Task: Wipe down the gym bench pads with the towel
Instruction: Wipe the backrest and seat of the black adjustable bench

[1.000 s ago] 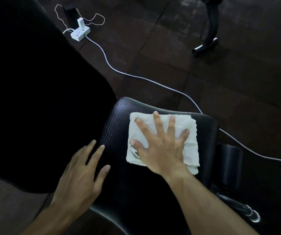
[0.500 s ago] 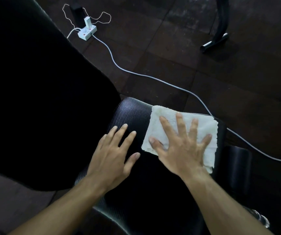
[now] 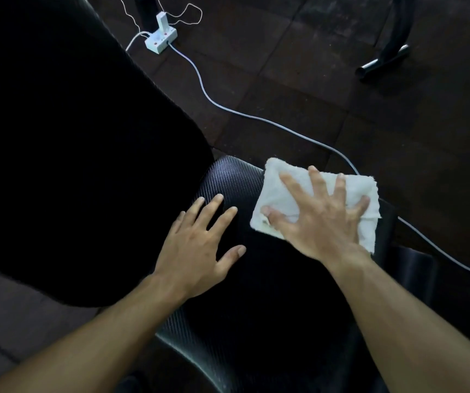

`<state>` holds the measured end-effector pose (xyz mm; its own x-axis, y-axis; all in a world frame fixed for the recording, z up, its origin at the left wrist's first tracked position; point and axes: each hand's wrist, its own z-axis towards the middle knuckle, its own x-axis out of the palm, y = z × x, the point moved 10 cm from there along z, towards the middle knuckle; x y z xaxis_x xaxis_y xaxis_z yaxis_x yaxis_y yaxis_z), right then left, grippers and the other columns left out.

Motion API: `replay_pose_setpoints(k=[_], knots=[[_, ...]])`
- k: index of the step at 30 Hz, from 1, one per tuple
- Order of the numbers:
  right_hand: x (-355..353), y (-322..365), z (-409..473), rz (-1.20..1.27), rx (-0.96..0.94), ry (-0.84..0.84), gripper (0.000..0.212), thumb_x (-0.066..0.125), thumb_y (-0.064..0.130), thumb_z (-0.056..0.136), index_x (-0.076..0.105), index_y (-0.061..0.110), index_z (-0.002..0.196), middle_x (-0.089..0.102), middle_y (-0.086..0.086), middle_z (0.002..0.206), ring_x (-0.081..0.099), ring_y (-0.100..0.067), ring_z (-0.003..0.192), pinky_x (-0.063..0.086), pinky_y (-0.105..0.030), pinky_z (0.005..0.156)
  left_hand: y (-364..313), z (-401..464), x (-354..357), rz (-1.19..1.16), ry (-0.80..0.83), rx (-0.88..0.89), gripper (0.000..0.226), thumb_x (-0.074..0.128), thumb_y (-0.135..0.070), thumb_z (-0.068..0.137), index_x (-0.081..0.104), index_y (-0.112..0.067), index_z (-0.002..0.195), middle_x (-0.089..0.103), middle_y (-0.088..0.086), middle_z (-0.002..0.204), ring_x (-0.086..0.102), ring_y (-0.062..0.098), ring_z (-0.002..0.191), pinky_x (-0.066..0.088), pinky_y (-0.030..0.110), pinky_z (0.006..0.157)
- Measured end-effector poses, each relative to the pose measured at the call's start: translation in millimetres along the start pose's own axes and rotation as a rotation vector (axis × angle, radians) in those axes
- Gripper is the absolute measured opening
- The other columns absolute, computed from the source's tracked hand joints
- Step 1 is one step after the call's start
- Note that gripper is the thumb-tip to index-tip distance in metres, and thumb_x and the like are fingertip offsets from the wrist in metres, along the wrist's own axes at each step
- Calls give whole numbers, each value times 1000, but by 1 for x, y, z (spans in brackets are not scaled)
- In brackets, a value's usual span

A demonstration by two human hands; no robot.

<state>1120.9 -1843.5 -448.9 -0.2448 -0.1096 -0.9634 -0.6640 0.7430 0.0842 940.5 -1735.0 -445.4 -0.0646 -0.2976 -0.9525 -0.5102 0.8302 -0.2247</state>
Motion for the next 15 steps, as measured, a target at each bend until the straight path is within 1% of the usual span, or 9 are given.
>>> replay_pose_setpoints(k=[2, 3, 5, 7, 9, 12, 15], knots=[[-2, -1, 4, 35, 14, -11, 83, 22, 94, 77, 11, 58, 151, 18, 5, 166, 7, -44, 152, 9, -82, 108, 1, 0, 0, -13, -16, 4, 76, 31, -72, 89, 29, -33, 153, 19, -2, 164, 15, 24, 151, 23, 48, 117], [-4, -2, -4, 39, 11, -42, 81, 23, 93, 78, 14, 58, 151, 21, 5, 165, 10, -44, 152, 11, -82, 107, 1, -1, 0, -15, -19, 3, 76, 31, -73, 89, 30, -33, 153, 20, -1, 164, 16, 24, 151, 25, 48, 117], [-5, -9, -33, 31, 25, -116, 78, 26, 90, 81, 24, 56, 152, 24, 5, 165, 16, -43, 151, 20, -82, 104, 2, 1, -1, -20, -25, 1, 76, 30, -73, 88, 31, -33, 153, 22, -1, 163, 17, 25, 150, 29, 49, 116], [2, -22, -66, 52, 66, -108, 79, 27, 89, 82, 28, 54, 153, 23, 4, 166, 16, -42, 152, 24, -82, 102, 2, 1, -1, -27, -21, 0, 76, 29, -73, 88, 32, -33, 152, 23, -1, 163, 19, 25, 150, 33, 50, 115], [9, -32, -78, 32, 90, -75, 82, 24, 92, 80, 25, 56, 153, 18, 4, 168, 12, -43, 152, 24, -83, 102, 3, 2, 0, -35, -26, -4, 75, 30, -73, 88, 34, -32, 152, 25, -1, 162, 21, 26, 149, 35, 51, 113], [7, -43, -45, 50, 143, -27, 87, 24, 97, 74, 10, 60, 152, 5, 6, 169, 2, -43, 153, 18, -82, 105, 1, 1, 1, -32, -65, 2, 74, 32, -71, 88, 38, -30, 150, 30, 0, 160, 25, 27, 147, 36, 52, 110], [2, -49, -28, 127, 242, -41, 85, 24, 95, 76, 7, 59, 152, 2, 8, 169, -4, -42, 153, 14, -83, 107, 2, 2, 2, -46, -89, 17, 74, 33, -71, 87, 40, -31, 149, 31, 0, 160, 26, 27, 147, 36, 53, 109]])
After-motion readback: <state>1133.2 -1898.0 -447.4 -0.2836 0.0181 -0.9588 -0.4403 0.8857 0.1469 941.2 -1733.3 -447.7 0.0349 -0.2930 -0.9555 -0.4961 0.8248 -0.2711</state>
